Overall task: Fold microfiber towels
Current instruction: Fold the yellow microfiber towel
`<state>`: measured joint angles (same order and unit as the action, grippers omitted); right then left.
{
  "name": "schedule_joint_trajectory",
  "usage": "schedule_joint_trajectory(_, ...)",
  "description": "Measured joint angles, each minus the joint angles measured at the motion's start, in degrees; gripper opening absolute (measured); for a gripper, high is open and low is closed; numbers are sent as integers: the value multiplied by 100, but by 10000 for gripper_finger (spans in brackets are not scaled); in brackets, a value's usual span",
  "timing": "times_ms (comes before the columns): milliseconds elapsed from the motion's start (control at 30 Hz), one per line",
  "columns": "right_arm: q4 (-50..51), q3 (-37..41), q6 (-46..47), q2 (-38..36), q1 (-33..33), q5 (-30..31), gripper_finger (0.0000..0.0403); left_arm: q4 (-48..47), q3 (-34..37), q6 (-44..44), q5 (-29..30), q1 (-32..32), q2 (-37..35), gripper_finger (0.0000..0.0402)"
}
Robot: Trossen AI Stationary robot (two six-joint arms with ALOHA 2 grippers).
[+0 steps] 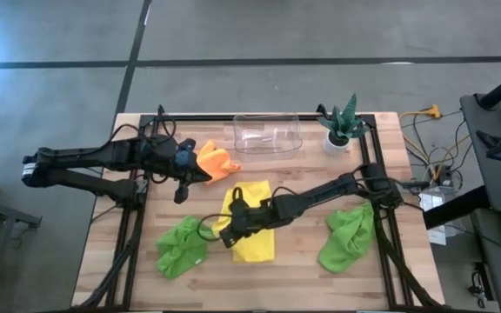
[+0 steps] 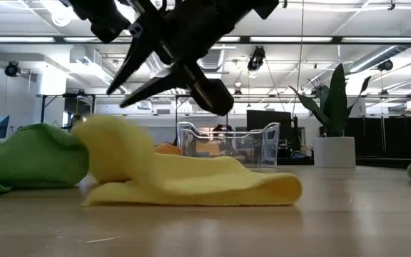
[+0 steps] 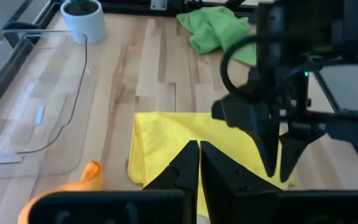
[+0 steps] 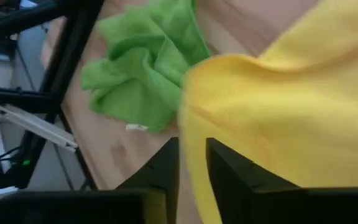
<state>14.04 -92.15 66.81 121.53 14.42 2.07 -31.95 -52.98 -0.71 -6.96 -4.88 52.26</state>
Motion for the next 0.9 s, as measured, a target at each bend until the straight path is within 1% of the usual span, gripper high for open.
schedule_joint_trajectory(100, -27, -76, -220, -101, -78, -250, 101, -93, 15, 8, 4, 0, 4, 0)
schedule_joint_trajectory(167, 192, -170, -538, -140, -88, -297, 113, -59, 39, 13, 4, 1, -25, 0)
schedule_joint_trajectory(267, 1083, -334, -1192, -181, -82, -192, 119, -70, 123, 15, 7, 2, -100, 0)
schedule_joint_trajectory(367, 1997, -436, -2021, -195, -79, -149, 117, -69, 249, 2, 11, 0, -225, 0)
schedule_joint_trajectory(533, 3156, -298, -2998, -199, -71, -33, 106, -136, 399, -42, 13, 0, -495, 0)
schedule_joint_trajectory(600, 3295, -186, -3308, -200, -71, -34, 102, -169, 399, -44, 15, 2, -582, 0)
schedule_joint_trajectory(733, 3247, 91, -3713, -214, -84, -66, 93, -157, 399, -49, 17, 1, -732, 0)
schedule_joint_trajectory(900, 3142, 369, -3935, -216, -188, -109, 84, -157, 399, -74, 33, 0, -811, 0)
